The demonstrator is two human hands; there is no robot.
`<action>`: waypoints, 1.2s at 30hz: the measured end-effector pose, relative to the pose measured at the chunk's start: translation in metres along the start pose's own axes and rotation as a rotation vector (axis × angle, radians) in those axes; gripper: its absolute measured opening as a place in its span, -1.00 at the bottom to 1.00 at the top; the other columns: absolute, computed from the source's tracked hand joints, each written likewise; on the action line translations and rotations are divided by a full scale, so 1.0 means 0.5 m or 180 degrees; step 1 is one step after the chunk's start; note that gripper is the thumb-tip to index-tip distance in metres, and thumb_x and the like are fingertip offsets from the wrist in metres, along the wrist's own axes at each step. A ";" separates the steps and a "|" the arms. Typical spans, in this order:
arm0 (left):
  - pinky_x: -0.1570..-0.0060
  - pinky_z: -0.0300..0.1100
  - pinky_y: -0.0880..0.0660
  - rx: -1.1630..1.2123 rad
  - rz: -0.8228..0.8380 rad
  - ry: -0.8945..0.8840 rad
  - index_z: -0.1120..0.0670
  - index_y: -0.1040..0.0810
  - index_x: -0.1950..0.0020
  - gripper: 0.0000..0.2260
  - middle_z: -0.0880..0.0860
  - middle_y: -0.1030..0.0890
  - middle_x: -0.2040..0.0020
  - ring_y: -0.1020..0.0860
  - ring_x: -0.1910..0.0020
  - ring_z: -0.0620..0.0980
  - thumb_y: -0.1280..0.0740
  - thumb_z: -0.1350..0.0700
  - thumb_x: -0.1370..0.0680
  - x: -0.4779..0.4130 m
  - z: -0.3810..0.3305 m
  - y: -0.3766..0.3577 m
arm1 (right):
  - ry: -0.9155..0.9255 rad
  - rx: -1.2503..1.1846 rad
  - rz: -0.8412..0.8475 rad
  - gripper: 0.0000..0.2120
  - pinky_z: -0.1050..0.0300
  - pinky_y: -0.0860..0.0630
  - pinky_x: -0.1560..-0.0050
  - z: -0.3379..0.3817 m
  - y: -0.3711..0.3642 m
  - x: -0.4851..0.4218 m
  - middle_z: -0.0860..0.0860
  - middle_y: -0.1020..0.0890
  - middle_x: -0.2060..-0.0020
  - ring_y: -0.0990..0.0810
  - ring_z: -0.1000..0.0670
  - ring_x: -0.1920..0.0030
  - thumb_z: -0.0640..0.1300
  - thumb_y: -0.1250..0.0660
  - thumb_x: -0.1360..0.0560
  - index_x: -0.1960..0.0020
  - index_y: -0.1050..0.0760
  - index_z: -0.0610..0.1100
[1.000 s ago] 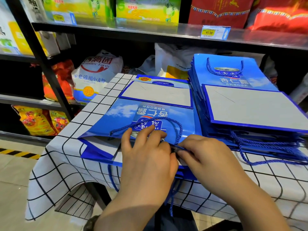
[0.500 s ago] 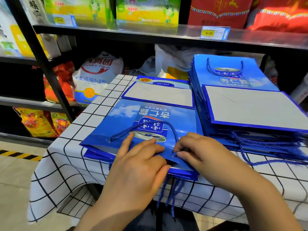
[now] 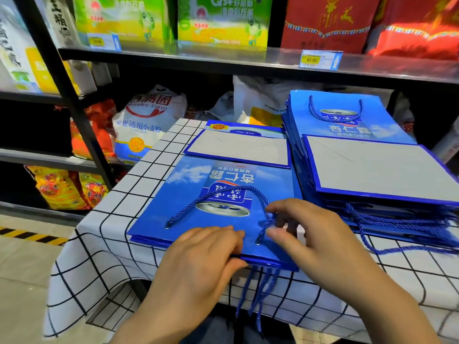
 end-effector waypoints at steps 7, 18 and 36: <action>0.19 -0.26 -0.32 -0.0074 -0.0403 -0.0007 -0.07 -0.39 0.04 -0.89 -0.14 -0.63 0.24 -0.46 0.19 -0.09 -0.17 -0.03 -0.48 -0.053 -0.006 0.057 | 0.0621 0.0403 -0.0013 -0.56 0.25 -0.45 -0.13 0.035 -0.020 0.005 0.26 -0.54 -0.11 -0.52 0.17 -0.10 0.23 -0.09 -0.36 -0.23 -0.27 0.24; -0.02 -0.35 -0.41 0.1077 -0.2147 0.1318 -0.12 -0.47 0.05 -0.85 -0.26 -0.50 -0.03 -0.45 -0.04 -0.31 -0.24 -0.09 -0.42 -0.005 0.086 0.176 | 0.0362 -0.1217 -0.1652 -0.85 0.49 -0.34 0.35 0.036 0.066 -0.016 0.29 -0.58 0.25 -0.50 0.21 0.37 0.09 -0.21 -0.38 0.06 -0.46 0.22; -0.06 -0.12 -0.41 -0.0497 -0.1615 0.0206 0.15 -0.34 -0.30 -0.49 0.22 -0.56 -0.19 -0.55 -0.14 0.09 -0.03 0.30 -0.35 -0.137 0.053 0.135 | 0.0702 -0.1240 -0.1272 -0.66 0.56 -0.31 -0.09 0.086 0.001 -0.042 0.24 -0.53 -0.12 -0.45 0.31 -0.16 -0.04 -0.26 -0.45 -0.22 -0.38 0.11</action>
Point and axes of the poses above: each hand's wrist, its own x-axis away from the middle knuckle, its own y-axis out of the back of the hand, z = x × y, the point moved 8 cm from there along -x, towards the middle knuckle
